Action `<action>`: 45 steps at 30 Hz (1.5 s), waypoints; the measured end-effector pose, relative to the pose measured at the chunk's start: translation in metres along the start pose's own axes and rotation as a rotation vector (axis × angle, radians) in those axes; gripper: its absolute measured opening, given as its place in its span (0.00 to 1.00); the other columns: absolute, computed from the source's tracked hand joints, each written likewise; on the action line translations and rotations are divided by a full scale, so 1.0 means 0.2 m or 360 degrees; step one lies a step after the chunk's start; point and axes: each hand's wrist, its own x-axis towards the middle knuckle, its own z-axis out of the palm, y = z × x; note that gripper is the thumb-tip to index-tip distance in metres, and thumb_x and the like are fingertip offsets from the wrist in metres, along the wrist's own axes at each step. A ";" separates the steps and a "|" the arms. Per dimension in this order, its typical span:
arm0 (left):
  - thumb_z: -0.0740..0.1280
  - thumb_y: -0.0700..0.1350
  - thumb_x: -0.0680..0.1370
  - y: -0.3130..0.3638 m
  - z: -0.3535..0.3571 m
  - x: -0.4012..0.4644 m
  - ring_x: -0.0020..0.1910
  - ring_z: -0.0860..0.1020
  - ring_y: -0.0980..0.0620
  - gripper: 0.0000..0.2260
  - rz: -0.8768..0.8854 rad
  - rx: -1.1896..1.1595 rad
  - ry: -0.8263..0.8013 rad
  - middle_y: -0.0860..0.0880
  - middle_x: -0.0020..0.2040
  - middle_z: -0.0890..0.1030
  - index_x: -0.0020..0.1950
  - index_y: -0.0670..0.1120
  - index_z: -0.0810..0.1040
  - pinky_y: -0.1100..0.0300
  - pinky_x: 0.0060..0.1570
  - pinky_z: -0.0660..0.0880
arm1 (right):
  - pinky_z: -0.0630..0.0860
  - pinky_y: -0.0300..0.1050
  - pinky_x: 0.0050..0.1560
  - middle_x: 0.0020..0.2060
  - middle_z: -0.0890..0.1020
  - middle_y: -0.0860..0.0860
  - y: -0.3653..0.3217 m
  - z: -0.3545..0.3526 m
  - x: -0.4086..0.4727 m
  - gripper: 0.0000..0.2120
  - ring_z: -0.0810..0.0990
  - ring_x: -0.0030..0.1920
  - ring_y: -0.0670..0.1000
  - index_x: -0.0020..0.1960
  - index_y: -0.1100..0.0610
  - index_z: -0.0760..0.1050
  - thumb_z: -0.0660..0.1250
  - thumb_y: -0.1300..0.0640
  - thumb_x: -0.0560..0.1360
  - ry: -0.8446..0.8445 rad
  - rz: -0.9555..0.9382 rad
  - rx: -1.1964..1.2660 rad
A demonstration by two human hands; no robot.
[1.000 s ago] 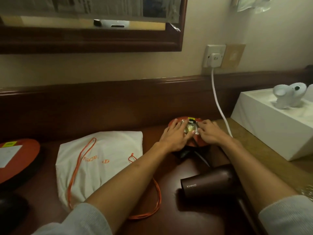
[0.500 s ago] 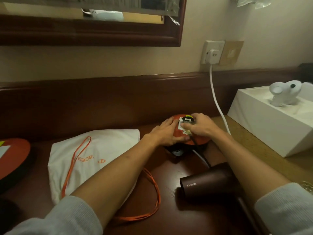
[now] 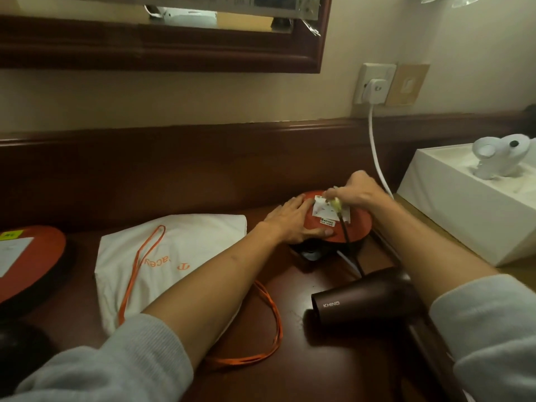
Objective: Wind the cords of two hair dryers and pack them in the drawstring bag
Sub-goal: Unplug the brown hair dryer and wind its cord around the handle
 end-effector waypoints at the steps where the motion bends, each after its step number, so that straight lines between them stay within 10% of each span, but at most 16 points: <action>1: 0.63 0.72 0.75 0.00 0.00 -0.01 0.83 0.48 0.43 0.46 -0.0008 -0.0016 -0.0003 0.44 0.85 0.47 0.84 0.53 0.46 0.44 0.80 0.49 | 0.80 0.56 0.57 0.55 0.83 0.61 0.00 -0.02 -0.02 0.24 0.82 0.51 0.58 0.51 0.64 0.78 0.76 0.44 0.72 -0.0023 -0.0015 0.0057; 7: 0.76 0.56 0.74 -0.12 -0.10 -0.11 0.80 0.61 0.38 0.46 -0.0066 -0.0222 0.0148 0.41 0.82 0.58 0.83 0.51 0.52 0.43 0.77 0.62 | 0.74 0.44 0.47 0.52 0.80 0.50 -0.04 0.08 -0.34 0.23 0.78 0.53 0.49 0.58 0.55 0.80 0.75 0.40 0.71 -0.0125 -0.0560 0.0108; 11: 0.74 0.46 0.78 -0.23 -0.21 -0.28 0.76 0.69 0.43 0.33 -0.0202 -0.0326 0.0250 0.43 0.79 0.68 0.80 0.48 0.63 0.53 0.71 0.69 | 0.69 0.60 0.67 0.61 0.72 0.54 -0.09 0.31 -0.47 0.31 0.68 0.66 0.55 0.64 0.53 0.78 0.73 0.34 0.69 -0.0237 -0.0695 -0.0370; 18: 0.72 0.46 0.79 -0.16 -0.19 -0.58 0.68 0.77 0.45 0.22 -0.0204 -0.0569 0.0240 0.44 0.71 0.76 0.73 0.48 0.74 0.51 0.63 0.77 | 0.53 0.67 0.74 0.73 0.66 0.57 -0.09 0.47 -0.62 0.36 0.59 0.75 0.60 0.69 0.54 0.73 0.67 0.31 0.71 -0.0242 -0.0565 -0.0653; 24: 0.70 0.48 0.81 0.13 -0.02 -0.74 0.64 0.79 0.49 0.16 -0.0021 -0.0615 0.0126 0.47 0.66 0.81 0.68 0.50 0.77 0.51 0.64 0.78 | 0.66 0.59 0.68 0.65 0.74 0.54 0.19 0.22 -0.97 0.23 0.69 0.68 0.56 0.68 0.54 0.73 0.68 0.45 0.76 0.0598 -0.0326 -0.0091; 32: 0.74 0.49 0.77 0.39 0.21 -0.88 0.62 0.79 0.48 0.26 0.0135 -0.0475 0.0034 0.47 0.68 0.78 0.74 0.54 0.70 0.48 0.63 0.77 | 0.76 0.61 0.63 0.64 0.75 0.59 0.70 0.24 -1.32 0.28 0.75 0.64 0.61 0.68 0.58 0.68 0.74 0.49 0.73 0.0178 0.0434 -0.0180; 41: 0.75 0.49 0.76 0.42 0.15 -0.96 0.77 0.63 0.40 0.41 0.0338 0.0196 0.0265 0.42 0.81 0.58 0.82 0.54 0.53 0.44 0.75 0.62 | 0.80 0.57 0.52 0.48 0.81 0.49 0.57 0.04 -1.39 0.12 0.80 0.47 0.51 0.53 0.46 0.74 0.72 0.52 0.72 0.0084 0.0046 -0.0266; 45: 0.75 0.57 0.74 0.49 0.04 -0.98 0.83 0.45 0.42 0.37 0.0728 0.0558 0.0431 0.42 0.84 0.47 0.79 0.55 0.63 0.43 0.79 0.45 | 0.81 0.55 0.46 0.46 0.79 0.47 0.30 -0.12 -1.40 0.19 0.80 0.45 0.51 0.49 0.41 0.67 0.76 0.51 0.67 -0.0031 -0.0256 -0.0657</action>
